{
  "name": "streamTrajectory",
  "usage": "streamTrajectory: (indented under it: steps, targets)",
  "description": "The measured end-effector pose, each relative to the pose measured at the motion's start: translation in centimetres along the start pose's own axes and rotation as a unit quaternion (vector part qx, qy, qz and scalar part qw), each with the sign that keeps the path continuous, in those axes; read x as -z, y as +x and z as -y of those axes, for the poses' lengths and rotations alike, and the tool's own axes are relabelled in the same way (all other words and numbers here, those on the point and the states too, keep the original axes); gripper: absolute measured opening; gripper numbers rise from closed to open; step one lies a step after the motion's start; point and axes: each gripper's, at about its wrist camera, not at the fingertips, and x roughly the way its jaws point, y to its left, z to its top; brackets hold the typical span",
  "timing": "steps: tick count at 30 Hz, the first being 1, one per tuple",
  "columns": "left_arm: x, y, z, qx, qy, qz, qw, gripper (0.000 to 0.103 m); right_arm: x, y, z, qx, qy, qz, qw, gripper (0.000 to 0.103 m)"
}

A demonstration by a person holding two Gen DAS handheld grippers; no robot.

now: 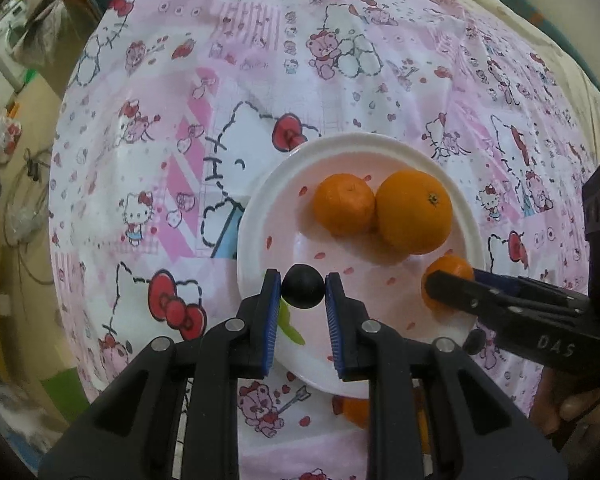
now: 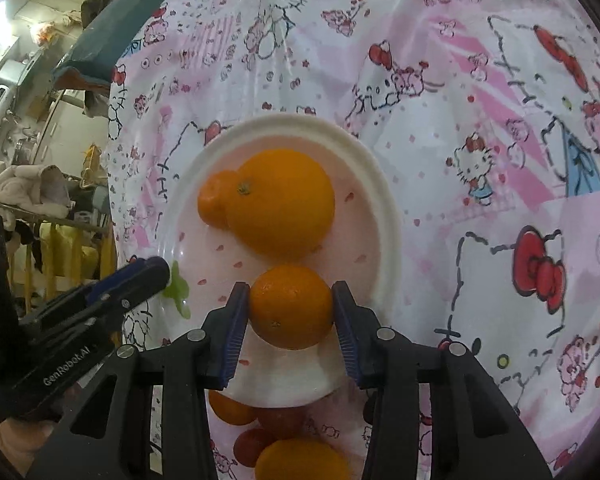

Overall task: Organize fruits
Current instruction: 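Carry the orange and blueberry onto the plate and open both tools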

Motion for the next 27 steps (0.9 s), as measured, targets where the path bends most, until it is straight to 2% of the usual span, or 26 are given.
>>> streamTrajectory:
  steps: [5, 12, 13, 15, 18, 22, 27]
  targets:
    - [-0.1, 0.0, 0.2, 0.006, -0.002, -0.001, 1.0, 0.019, 0.1, 0.6, 0.5, -0.01, 0.004, -0.003, 1.0, 0.046]
    - [-0.2, -0.1, 0.2, -0.016, 0.01, 0.015, 0.9997, 0.019, -0.1, 0.6, 0.6, -0.027, 0.015, -0.004, 1.0, 0.047]
    - [-0.3, 0.0, 0.2, -0.021, 0.01, 0.017, 0.9996, 0.019, -0.2, 0.6, 0.7, -0.032, 0.019, -0.005, 0.999, 0.058]
    - [-0.3, 0.1, 0.2, -0.019, 0.01, 0.018, 0.9996, 0.019, -0.2, -0.1, 0.8, -0.047, 0.028, 0.006, 0.999, 0.067]
    - [-0.3, 0.1, 0.4, -0.016, 0.012, 0.022, 0.9996, 0.019, -0.5, -1.4, 0.8, -0.049, 0.033, 0.021, 0.998, 0.068]
    - [-0.1, 0.9, 0.7, 0.004, 0.007, 0.009, 0.9999, 0.019, -0.6, -3.4, 1.9, -0.057, 0.053, 0.045, 0.996, 0.068]
    - [-0.2, 2.3, 1.7, 0.01, 0.012, -0.008, 0.9998, 0.019, -0.2, -5.1, 2.9, -0.055, 0.061, 0.058, 0.995, 0.068]
